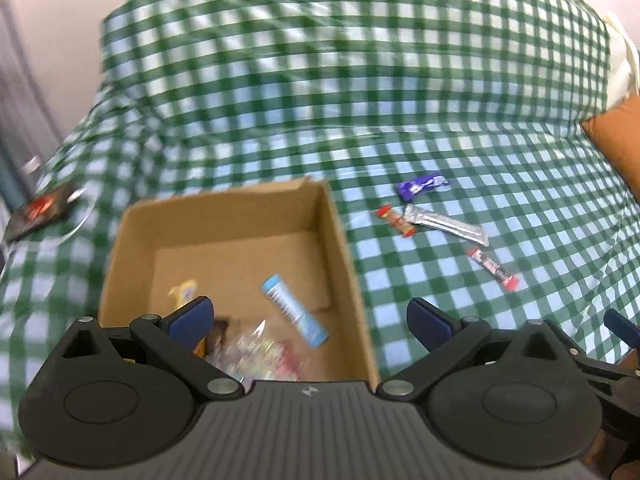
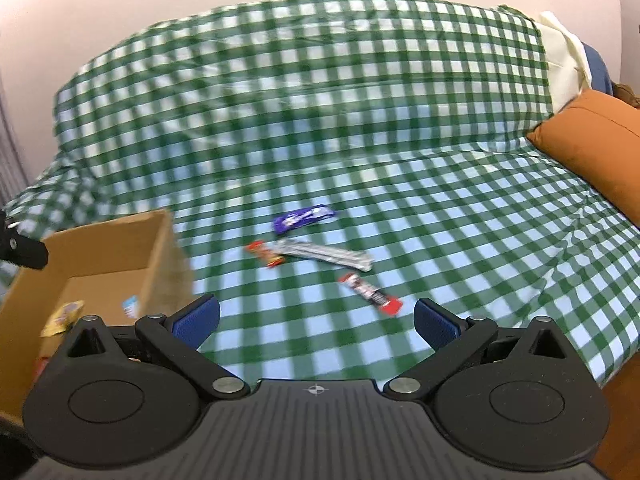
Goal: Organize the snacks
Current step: 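Grasp the purple bar with the left gripper while the right gripper grasps the silver stick, then carry the purple bar and silver stick over the box with both grippers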
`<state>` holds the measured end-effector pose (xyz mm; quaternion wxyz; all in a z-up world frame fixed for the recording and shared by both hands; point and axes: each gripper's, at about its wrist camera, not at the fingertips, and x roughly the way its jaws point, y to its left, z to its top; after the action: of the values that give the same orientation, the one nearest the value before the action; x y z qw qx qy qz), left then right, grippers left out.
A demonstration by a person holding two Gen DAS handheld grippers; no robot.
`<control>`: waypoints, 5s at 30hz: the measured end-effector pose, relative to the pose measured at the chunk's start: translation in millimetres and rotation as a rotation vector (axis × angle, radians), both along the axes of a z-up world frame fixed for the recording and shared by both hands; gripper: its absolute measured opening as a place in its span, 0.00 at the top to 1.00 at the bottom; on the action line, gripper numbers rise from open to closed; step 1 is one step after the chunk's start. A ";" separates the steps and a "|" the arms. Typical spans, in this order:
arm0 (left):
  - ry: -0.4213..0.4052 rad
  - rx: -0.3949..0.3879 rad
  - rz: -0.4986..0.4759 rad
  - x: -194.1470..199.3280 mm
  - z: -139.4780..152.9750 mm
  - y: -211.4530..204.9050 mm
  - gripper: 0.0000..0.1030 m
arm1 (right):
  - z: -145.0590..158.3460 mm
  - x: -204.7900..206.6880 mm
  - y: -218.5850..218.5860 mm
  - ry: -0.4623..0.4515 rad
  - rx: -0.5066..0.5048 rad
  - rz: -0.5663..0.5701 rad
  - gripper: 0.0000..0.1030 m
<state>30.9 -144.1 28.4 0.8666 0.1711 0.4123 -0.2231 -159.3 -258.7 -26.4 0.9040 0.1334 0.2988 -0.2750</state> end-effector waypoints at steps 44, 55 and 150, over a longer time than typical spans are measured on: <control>0.147 0.088 -0.317 205.4 -138.4 -260.6 0.78 | -140.8 192.7 -165.6 0.142 -0.101 0.428 0.81; 0.023 -0.004 -0.254 111.2 -32.8 -167.8 0.78 | -36.6 109.8 -117.7 -0.034 -0.100 0.247 0.81; 0.087 -0.080 0.177 -8.3 -23.1 203.0 0.78 | 17.0 46.1 191.0 0.104 -0.036 0.544 0.80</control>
<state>22.6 59.0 5.3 0.8704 0.0893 0.4537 -0.1690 -113.2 -67.7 -9.4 0.9302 0.0178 0.3650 -0.0338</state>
